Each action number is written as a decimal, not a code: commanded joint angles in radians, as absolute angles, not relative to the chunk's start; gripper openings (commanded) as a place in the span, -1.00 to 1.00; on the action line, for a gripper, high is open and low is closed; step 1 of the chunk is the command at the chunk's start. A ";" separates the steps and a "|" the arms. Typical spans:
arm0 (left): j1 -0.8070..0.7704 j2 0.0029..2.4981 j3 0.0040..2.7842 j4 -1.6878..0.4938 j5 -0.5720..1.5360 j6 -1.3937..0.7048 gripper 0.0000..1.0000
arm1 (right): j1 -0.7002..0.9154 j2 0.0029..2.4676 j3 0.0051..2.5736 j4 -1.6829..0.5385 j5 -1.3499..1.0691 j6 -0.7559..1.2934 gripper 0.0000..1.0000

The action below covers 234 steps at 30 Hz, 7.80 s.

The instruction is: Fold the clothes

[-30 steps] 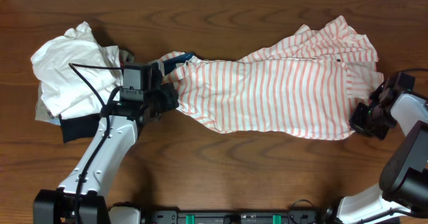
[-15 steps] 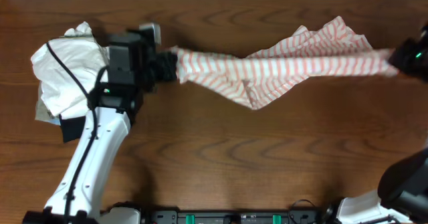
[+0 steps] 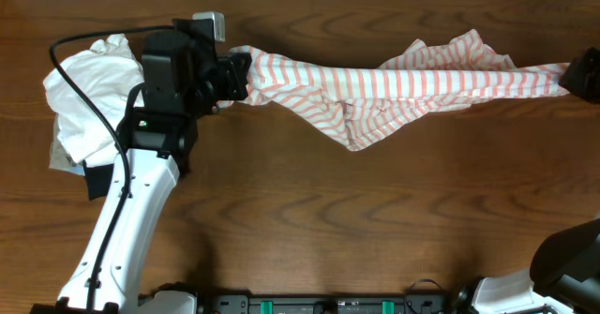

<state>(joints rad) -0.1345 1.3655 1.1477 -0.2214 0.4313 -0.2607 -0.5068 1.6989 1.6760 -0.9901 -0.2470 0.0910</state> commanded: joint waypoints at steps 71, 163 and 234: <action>-0.080 1.748 1.706 0.050 0.442 -0.394 -0.88 | -0.574 1.949 2.115 -0.897 -0.382 0.081 -0.98; -0.539 1.922 1.040 0.012 0.474 -0.603 -0.88 | -0.516 1.900 2.015 -1.223 -0.012 -0.008 -0.97; -0.475 1.818 1.066 -0.282 0.479 -0.548 -0.88 | -0.517 1.900 2.015 -1.240 -0.034 -0.008 -0.97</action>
<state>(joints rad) -0.4767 1.8690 1.0695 -0.2684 0.3740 -0.5468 -0.5102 1.9030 2.0182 -1.2442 -0.0483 0.0059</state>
